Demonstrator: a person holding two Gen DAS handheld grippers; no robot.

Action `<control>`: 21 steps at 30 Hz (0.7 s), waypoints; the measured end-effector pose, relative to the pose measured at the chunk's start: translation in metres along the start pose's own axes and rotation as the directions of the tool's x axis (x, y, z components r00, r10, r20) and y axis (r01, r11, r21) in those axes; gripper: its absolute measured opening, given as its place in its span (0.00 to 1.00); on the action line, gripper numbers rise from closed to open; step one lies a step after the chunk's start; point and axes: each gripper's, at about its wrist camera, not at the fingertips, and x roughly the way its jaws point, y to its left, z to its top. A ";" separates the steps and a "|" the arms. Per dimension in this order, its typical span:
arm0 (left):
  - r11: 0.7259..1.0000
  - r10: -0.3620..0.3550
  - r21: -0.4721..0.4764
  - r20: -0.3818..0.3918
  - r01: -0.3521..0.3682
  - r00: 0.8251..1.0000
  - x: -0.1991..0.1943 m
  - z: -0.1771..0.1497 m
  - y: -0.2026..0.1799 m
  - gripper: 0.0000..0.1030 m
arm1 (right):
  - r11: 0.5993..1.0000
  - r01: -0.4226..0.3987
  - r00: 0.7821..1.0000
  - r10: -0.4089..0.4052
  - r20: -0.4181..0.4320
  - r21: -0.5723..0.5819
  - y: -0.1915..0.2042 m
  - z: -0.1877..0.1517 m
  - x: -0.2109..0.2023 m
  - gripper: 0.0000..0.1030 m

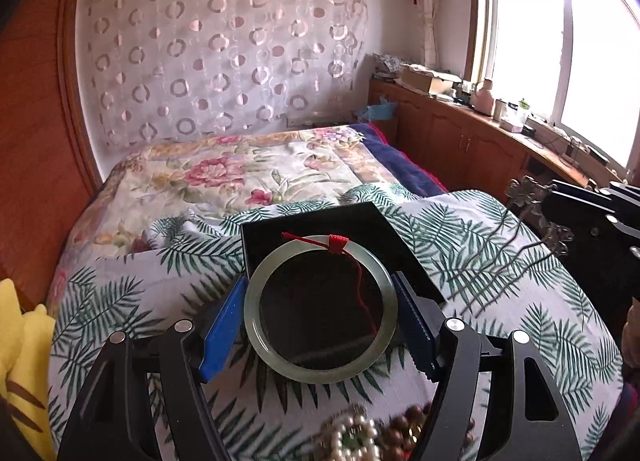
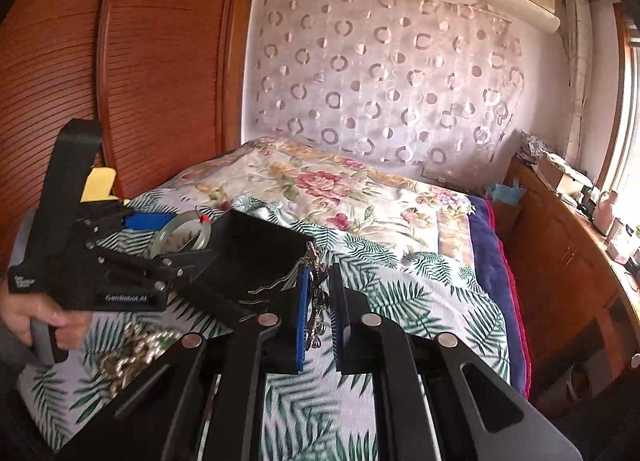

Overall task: Organize jewelry
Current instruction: 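Carry the jade bangle and silver ornament into the black box and release both, then grasp the silver cuff bangle with the right gripper while the left gripper approaches the pearls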

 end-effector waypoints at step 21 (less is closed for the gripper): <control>0.994 0.082 -0.081 0.130 -0.072 0.988 -0.053 -0.029 0.041 0.92 | 0.996 -0.089 0.992 0.089 -0.092 0.000 0.041 0.007 0.100 0.11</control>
